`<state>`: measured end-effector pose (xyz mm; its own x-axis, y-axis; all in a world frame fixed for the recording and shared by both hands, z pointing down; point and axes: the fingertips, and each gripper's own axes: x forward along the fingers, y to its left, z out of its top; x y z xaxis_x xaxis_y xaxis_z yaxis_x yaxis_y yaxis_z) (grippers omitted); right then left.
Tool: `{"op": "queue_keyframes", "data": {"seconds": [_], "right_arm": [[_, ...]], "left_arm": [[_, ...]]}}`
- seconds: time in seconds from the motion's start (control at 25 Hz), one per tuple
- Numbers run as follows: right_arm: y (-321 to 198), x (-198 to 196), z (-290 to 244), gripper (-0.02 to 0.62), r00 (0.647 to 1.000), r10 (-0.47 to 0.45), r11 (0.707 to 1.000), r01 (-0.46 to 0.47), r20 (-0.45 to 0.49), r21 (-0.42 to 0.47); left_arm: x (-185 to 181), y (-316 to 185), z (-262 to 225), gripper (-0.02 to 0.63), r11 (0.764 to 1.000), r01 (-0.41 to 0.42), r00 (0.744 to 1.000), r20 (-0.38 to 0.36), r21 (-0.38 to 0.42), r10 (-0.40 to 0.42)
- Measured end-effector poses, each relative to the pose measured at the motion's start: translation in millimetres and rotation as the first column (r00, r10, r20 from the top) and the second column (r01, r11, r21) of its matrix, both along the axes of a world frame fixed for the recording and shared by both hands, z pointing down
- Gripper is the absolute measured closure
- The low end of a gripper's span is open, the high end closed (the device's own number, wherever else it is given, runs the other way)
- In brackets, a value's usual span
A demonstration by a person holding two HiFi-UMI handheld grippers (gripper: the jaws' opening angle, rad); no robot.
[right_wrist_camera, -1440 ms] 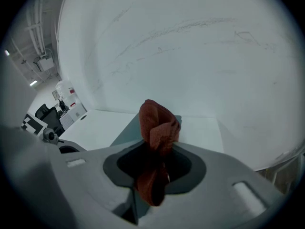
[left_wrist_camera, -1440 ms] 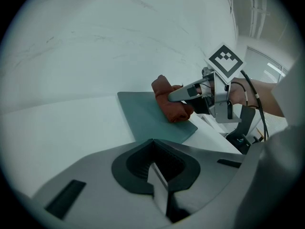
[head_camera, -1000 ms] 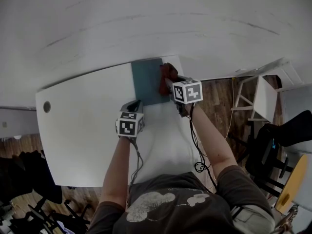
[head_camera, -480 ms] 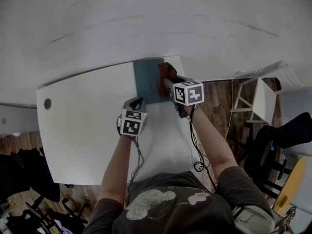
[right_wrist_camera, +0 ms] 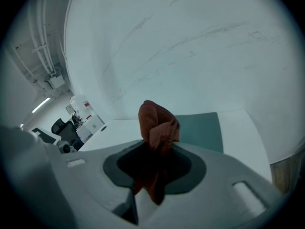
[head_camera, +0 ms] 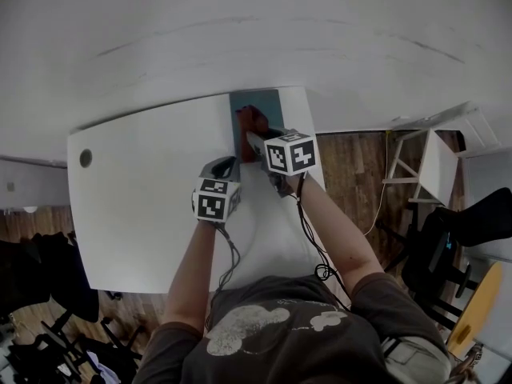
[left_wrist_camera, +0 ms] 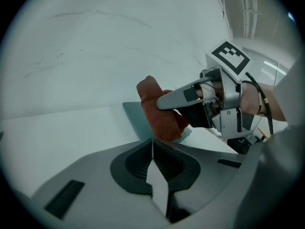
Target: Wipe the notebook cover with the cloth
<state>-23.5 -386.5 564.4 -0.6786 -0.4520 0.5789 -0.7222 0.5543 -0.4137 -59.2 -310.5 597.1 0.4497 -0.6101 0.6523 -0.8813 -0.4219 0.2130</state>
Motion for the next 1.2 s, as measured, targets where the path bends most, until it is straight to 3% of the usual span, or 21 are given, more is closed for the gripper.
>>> {"op": "queue_keyframes", "data": {"seconds": [0.2, 0.52, 1.2], "right_arm": [[19, -23, 16, 0.488, 0.998, -0.052, 0.998, 0.051, -0.033, -0.045], [26, -18, 31, 0.488, 0.995, -0.042, 0.997, 0.036, -0.087, -0.072], [25, 86, 35, 0.486, 0.990, 0.122, 0.986, -0.130, -0.073, -0.106]], "left_arm": [[-14, 13, -3, 0.600, 0.999, 0.034, 0.999, -0.025, -0.010, -0.034], [-33, 20, -11, 0.600, 0.995, 0.094, 0.993, -0.072, -0.022, -0.096], [9, 35, -15, 0.600, 0.998, 0.048, 0.998, -0.039, -0.027, -0.049]]}}
